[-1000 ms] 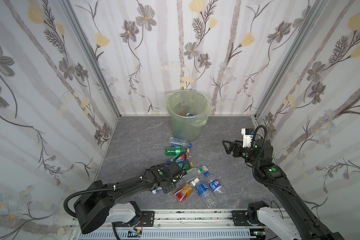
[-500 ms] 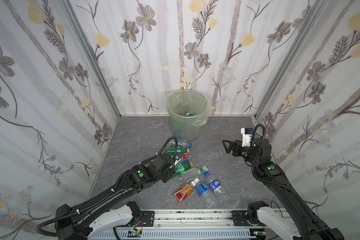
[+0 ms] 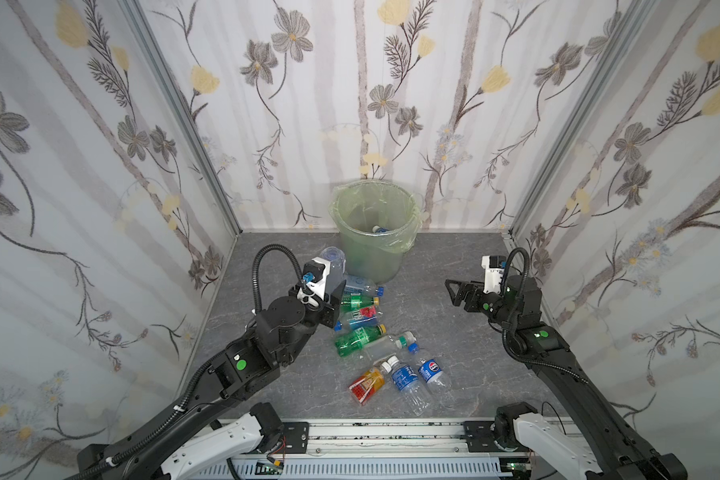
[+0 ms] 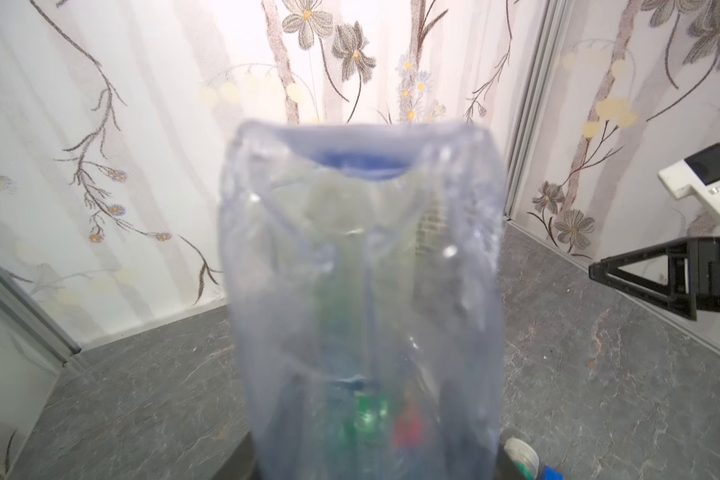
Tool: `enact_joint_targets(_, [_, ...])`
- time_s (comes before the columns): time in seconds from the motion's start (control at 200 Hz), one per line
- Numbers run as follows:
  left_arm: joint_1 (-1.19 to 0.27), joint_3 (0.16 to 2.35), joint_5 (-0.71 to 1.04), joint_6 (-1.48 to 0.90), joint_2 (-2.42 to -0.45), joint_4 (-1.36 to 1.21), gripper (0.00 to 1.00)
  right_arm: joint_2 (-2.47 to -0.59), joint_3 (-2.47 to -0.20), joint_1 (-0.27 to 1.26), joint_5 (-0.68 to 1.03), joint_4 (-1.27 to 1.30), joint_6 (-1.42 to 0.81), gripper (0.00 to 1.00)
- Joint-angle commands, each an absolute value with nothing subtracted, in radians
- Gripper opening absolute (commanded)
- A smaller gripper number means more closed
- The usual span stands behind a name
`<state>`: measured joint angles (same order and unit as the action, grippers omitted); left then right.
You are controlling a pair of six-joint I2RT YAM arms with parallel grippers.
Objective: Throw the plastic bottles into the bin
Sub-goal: 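Swing the left gripper over the wastebasket and release the clear bottle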
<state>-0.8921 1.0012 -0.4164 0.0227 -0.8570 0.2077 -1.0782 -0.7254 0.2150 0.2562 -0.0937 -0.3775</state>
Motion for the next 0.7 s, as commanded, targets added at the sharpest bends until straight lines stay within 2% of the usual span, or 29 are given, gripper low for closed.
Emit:
enact_joint_targets(0.0, [-0.858,1.117,-0.370,0.022,-0.976,0.033,0.55,-1.080,-0.734,0.218,0.259,-0.070,-0.387,0.95])
enact_joint_targets(0.08, [-0.765,1.282,-0.246,-0.001,-1.142,-0.015,0.53,-1.078,-0.724,0.220,0.261,-0.059,-0.396,0.94])
enact_joint_targets(0.175, [-0.653,1.586,-0.149,-0.026,-1.404,-0.021,0.51,-1.073,-0.711,0.225,0.267,-0.045,-0.419,0.94])
enact_joint_targets(0.205, [-0.622,1.683,-0.127,-0.053,-1.488,-0.010,0.61,-1.070,-0.707,0.229,0.269,-0.040,-0.427,0.93])
enact_joint_targets(0.235, [-0.591,1.780,-0.087,-0.085,-1.568,0.017,0.80,-1.066,-0.703,0.233,0.273,-0.037,-0.433,0.93])
enact_joint_targets(0.25, [-0.577,1.833,-0.070,-0.100,-1.607,0.043,0.86,-1.064,-0.701,0.236,0.273,-0.037,-0.435,0.93])
enact_joint_targets(0.335, [-0.569,2.056,-0.089,-0.091,-1.757,0.196,1.00,-1.045,-0.698,0.248,0.265,-0.052,-0.437,0.93])
enact_joint_targets(0.46, [-0.577,1.960,-0.096,-0.091,-1.703,0.206,1.00,-1.004,-0.693,0.252,0.246,-0.089,-0.418,0.94])
enact_joint_targets(0.694, [-0.577,1.667,-0.117,-0.112,-1.475,0.204,1.00,-1.019,-0.747,0.261,0.308,-0.249,-0.348,0.93])
